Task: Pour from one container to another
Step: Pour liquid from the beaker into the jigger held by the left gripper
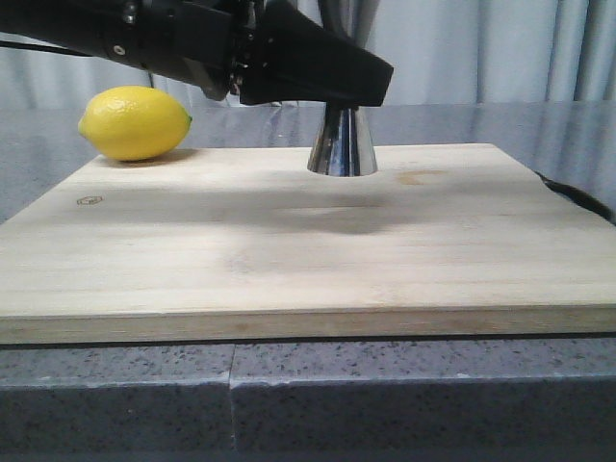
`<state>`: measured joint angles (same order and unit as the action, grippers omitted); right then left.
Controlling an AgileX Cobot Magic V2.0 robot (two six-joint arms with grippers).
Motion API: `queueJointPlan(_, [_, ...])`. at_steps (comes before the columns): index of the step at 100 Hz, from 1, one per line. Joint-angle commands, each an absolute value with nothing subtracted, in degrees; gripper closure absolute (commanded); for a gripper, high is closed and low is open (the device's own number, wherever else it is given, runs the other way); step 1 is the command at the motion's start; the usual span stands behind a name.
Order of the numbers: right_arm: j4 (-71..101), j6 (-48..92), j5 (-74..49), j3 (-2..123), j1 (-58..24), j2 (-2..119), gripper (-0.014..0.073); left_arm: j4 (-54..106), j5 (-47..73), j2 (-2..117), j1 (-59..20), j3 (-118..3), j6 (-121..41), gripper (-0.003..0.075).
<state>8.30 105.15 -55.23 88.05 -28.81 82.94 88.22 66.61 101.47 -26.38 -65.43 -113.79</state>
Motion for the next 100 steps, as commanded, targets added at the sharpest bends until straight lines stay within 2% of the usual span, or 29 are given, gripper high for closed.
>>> queueJointPlan(1, [8.05,105.55,-51.81,90.12,-29.0,81.07,0.0473,92.33,72.68,99.37,-26.85,-67.07,-113.2,0.0733])
queueJointPlan(100, [6.18,105.64,-50.93,90.12,-30.14,81.07,0.0473,92.33,72.68,99.37,-26.85,-67.07,-113.19,0.0733])
